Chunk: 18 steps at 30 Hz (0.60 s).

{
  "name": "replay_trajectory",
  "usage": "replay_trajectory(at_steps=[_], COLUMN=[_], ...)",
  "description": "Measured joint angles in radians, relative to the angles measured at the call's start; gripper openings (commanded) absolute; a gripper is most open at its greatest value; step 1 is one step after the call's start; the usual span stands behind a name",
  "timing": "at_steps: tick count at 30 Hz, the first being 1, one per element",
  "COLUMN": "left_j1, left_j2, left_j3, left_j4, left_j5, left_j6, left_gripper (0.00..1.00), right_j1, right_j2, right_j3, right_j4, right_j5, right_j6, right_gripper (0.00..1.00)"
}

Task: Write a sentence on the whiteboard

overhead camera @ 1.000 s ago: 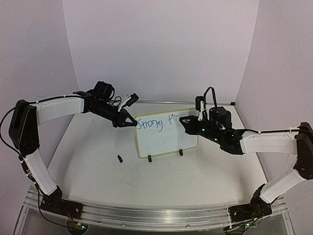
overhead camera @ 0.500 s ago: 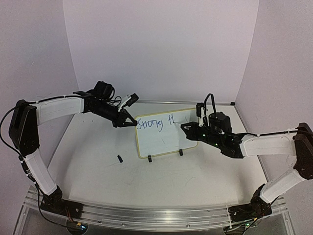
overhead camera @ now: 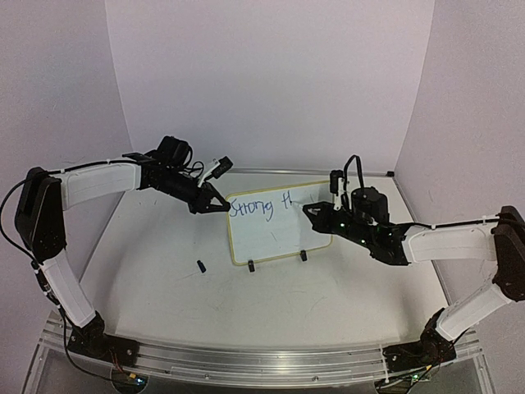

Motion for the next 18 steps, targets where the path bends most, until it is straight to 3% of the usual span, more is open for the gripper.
replay_trajectory(at_steps=[18], left_j1=[-0.001], left_j2=[0.000], left_j3=[0.000], left_j4=[0.000], left_j5=[-0.001], left_j6=[0.000], left_gripper=[0.00], right_j1=[0.000], right_j2=[-0.013], right_j3=[-0.009], right_j4=[0.027], right_j5=[0.054], right_j6=[0.022], right_gripper=[0.00])
